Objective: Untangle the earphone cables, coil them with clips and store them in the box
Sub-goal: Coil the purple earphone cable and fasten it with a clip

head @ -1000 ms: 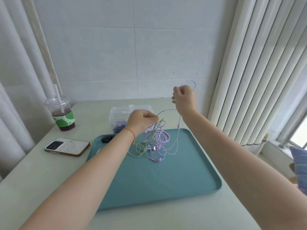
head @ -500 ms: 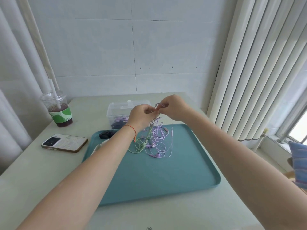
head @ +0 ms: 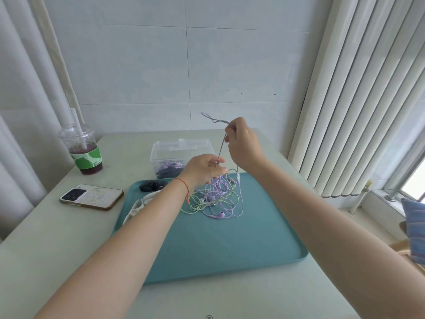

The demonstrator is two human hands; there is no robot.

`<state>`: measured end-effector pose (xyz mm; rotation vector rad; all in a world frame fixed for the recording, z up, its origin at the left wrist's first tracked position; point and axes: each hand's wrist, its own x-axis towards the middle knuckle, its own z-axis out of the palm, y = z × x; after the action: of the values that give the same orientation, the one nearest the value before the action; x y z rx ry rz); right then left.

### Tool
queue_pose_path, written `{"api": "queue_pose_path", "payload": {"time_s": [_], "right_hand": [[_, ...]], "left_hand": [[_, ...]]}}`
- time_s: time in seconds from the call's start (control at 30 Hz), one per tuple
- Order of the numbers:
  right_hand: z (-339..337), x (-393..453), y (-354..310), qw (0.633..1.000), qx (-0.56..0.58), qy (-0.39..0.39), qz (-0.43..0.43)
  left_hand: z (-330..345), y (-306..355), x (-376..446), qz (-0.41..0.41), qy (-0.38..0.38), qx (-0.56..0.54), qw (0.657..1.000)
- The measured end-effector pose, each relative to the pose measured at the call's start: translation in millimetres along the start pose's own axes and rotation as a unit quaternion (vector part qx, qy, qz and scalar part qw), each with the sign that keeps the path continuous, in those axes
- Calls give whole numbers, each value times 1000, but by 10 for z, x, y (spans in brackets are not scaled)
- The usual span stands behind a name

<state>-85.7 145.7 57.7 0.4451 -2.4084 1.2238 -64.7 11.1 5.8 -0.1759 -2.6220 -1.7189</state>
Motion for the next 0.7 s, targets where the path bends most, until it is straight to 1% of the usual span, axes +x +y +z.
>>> {"api": "queue_pose_path", "payload": {"time_s": [0.1,0.2,0.3,0.4,0.47,0.6,0.7], "right_hand": [[2,6,16,1000,12,13,0],[-30,15,30,1000,15,22,1],[-50,23,39,999,26,33,0],[-46,29,53,999,21,31,1],[-33,34,78,1000,2,16,7],[-11,35,147,998,-29,-41,30],[-28,21,135,996,-23,-86,26]], "left_hand": [[-39,20,-3,-22,4,-56,998],[-73,-35,-2,-23,53,-87,995],[-73,-79,-6,3,87,-99,991],[-52,-23,-3,34,110,-80,990],[-56,36,19,50,125,-67,989],[-104,169,51,75,150,-43,985],[-98,278,43,108,157,-47,981]]}}
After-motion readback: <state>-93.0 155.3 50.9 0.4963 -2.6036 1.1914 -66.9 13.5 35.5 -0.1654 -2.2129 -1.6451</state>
